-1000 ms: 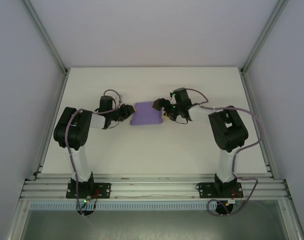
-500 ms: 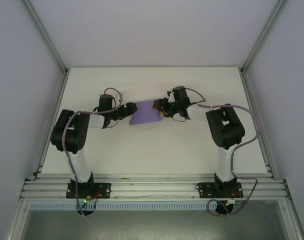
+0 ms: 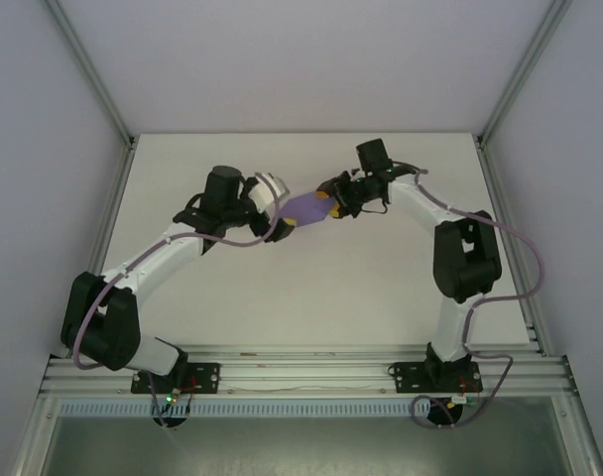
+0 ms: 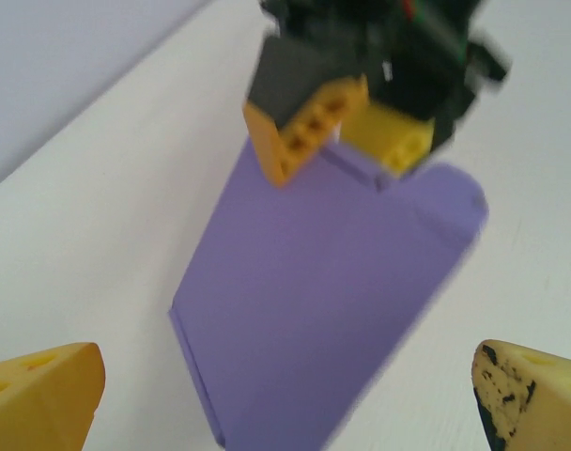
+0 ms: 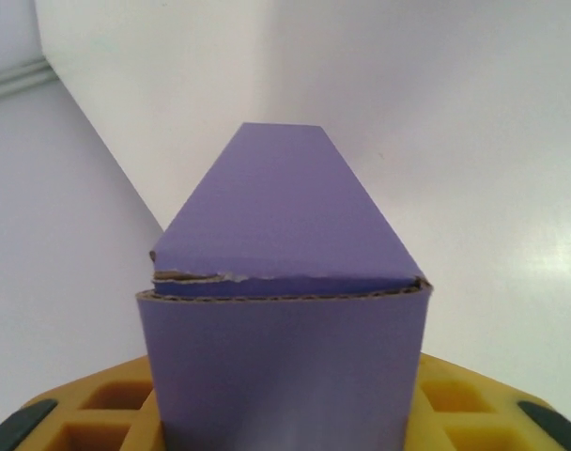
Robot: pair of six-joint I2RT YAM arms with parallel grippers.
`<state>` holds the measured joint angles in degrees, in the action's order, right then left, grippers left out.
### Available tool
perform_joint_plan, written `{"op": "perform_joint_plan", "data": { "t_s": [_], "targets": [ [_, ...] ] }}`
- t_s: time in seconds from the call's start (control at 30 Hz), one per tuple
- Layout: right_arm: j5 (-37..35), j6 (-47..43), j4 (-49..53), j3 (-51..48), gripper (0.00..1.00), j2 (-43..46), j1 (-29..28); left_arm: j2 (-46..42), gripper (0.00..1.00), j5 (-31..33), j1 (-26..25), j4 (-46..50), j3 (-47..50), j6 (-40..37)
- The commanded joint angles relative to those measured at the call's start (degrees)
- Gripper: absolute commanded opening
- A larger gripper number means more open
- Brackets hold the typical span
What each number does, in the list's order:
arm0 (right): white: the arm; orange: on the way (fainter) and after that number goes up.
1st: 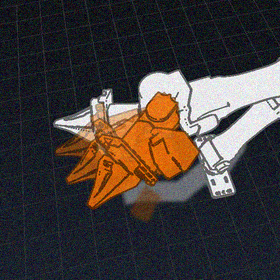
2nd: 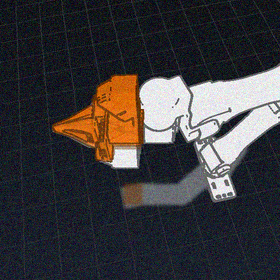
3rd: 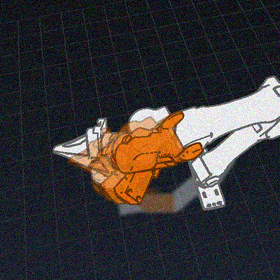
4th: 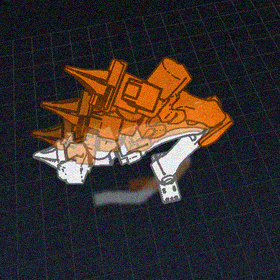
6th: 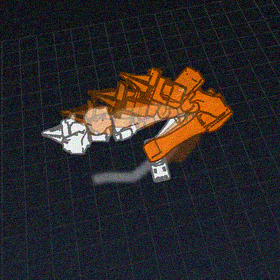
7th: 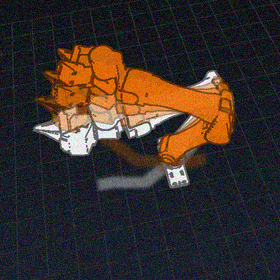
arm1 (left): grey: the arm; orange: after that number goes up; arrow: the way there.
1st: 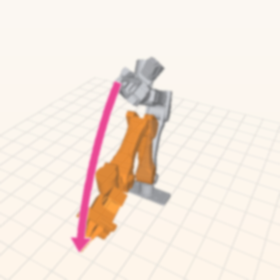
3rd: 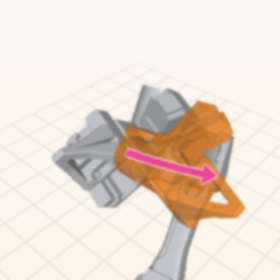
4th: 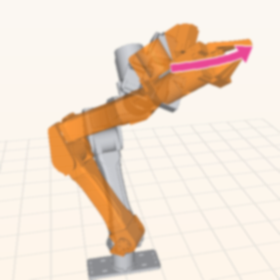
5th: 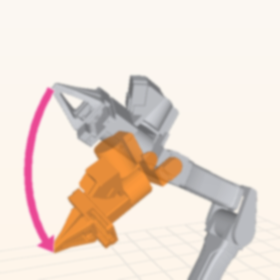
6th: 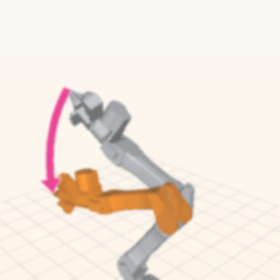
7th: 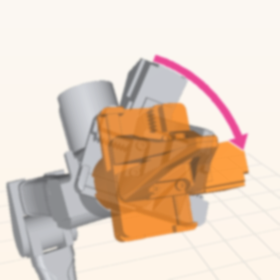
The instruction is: Assemble paper box
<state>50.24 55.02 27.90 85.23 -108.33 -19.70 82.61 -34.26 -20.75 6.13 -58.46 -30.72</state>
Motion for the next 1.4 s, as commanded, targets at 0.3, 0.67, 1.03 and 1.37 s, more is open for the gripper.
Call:
{"op": "perform_joint_plan", "data": {
  "t_s": [0.3,0.67,1.03,1.37],
  "targets": [
    [12.62,12.69,4.82,-1.25,0.29,5.11,0.69,0.44,1.00,16.50,-4.94,-0.22,1.47,-16.97],
    [18.90,30.59,-16.80,-10.02,0.27,7.35,0.72,1.90,0.90,25.23,-7.75,0.90,1.48,-22.34],
    [20.33,25.21,-10.02,-10.19,0.31,8.88,0.76,1.15,0.51,26.53,-6.96,-1.77,1.38,-24.51],
    [17.63,16.95,-4.03,-8.54,0.52,9.27,1.06,2.76,0.38,21.12,-6.92,5.93,-3.14,-25.17]
  ]
}}
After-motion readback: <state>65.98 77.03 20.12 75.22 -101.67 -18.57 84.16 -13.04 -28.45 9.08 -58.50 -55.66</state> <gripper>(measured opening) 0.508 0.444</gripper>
